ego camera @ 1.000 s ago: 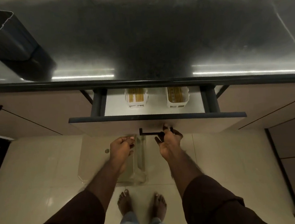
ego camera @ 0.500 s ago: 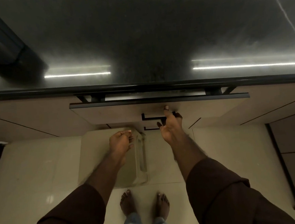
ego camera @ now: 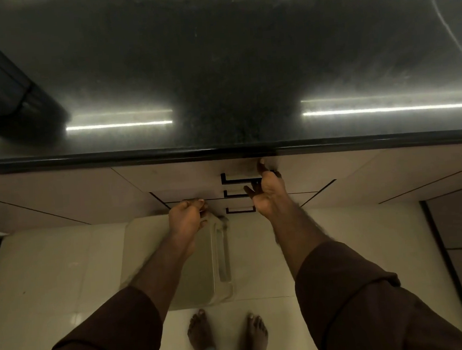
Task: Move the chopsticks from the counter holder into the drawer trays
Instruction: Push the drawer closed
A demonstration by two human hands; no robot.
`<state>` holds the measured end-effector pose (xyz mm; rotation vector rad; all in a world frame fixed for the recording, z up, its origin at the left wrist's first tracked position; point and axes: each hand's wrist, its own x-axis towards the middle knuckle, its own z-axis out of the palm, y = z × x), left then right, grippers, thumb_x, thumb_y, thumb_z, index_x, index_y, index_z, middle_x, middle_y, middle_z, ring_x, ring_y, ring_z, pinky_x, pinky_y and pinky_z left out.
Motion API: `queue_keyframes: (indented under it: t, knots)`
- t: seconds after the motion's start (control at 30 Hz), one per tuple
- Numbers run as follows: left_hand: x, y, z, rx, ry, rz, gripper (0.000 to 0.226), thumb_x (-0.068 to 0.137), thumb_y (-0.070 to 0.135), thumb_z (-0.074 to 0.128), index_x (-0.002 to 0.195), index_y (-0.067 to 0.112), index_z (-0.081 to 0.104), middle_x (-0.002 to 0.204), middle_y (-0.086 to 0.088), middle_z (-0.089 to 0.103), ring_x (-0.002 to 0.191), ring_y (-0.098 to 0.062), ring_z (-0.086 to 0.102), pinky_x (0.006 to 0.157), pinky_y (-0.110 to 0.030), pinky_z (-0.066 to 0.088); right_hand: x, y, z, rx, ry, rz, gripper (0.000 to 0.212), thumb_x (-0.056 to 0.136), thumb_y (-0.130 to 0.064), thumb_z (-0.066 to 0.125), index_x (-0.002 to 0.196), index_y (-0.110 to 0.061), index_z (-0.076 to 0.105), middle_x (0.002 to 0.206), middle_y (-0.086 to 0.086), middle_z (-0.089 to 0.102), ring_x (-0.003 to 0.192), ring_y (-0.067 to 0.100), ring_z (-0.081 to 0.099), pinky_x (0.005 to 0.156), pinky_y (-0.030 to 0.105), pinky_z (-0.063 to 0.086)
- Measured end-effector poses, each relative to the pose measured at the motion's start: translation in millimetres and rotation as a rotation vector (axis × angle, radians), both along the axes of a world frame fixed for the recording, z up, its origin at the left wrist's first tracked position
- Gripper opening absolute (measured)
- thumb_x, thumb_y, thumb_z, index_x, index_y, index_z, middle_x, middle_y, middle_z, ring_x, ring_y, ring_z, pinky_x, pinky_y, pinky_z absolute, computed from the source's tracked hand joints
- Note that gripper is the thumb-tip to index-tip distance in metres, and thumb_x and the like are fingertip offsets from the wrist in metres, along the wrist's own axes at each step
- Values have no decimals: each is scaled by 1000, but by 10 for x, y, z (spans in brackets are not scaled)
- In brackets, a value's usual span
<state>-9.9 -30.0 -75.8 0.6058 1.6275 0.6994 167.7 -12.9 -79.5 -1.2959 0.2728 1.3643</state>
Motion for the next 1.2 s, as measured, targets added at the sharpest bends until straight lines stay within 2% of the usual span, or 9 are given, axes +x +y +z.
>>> queue_keyframes:
  t: [0.17,0.27,0.33,0.47,0.6,0.77,0.93,1.03,1.2]
  knots:
    - [47,80,17,143,218,-114,20,94,21,60,110,12,66,102,-3,66,100,-24,62,85,-36,50,27,47,-31,13,21,10,69,93,-9,64,151,-28,31,149,13,44,136,32,42,109,54,39]
    - [70,114,43,194,269,-147,26,94,22,61,116,10,63,107,-3,65,99,-18,59,85,-29,46,52,81,-38,13,8,33,64,95,-1,56,149,-27,34,146,13,47,134,31,43,108,55,39]
    - [79,128,36,199,283,-148,29,93,22,62,118,8,62,111,-5,65,103,-20,59,90,-31,48,68,99,-33,17,5,40,63,96,2,52,149,-27,34,144,12,48,135,30,43,108,55,39]
    - [98,129,23,225,361,-159,36,91,25,64,122,7,59,119,-8,64,113,-25,59,98,-35,47,89,130,-45,44,-23,95,56,96,1,52,143,-26,38,142,13,48,134,31,43,103,55,42]
    - [121,100,90,329,455,-262,47,92,25,63,135,11,48,137,-5,53,127,-23,48,101,-30,39,103,122,-68,48,-40,117,53,97,2,48,141,-27,38,144,13,47,133,32,44,102,56,43]
    - [129,63,169,466,540,-356,51,91,23,64,137,13,45,139,-8,49,132,-25,41,109,-41,38,85,119,-70,30,-48,126,54,95,3,50,141,-24,39,141,12,49,130,30,46,93,55,47]
    - [130,-38,189,475,593,-404,54,91,23,64,139,10,42,142,-10,46,134,-25,38,105,-32,32,-5,54,11,-57,-101,169,51,95,-3,56,143,-11,38,143,14,42,130,31,43,98,51,49]
    - [96,-74,203,496,635,-450,56,91,24,64,140,10,41,143,-10,44,135,-25,36,107,-34,31,-18,-30,24,-70,-160,240,58,93,-7,61,145,-13,34,144,11,42,129,30,44,104,52,46]
    - [61,-117,270,525,652,-476,58,90,26,64,141,11,39,145,-11,41,136,-26,33,111,-39,31,-56,-169,81,-57,-263,281,81,90,-12,66,155,-21,19,153,11,38,132,31,45,102,51,48]
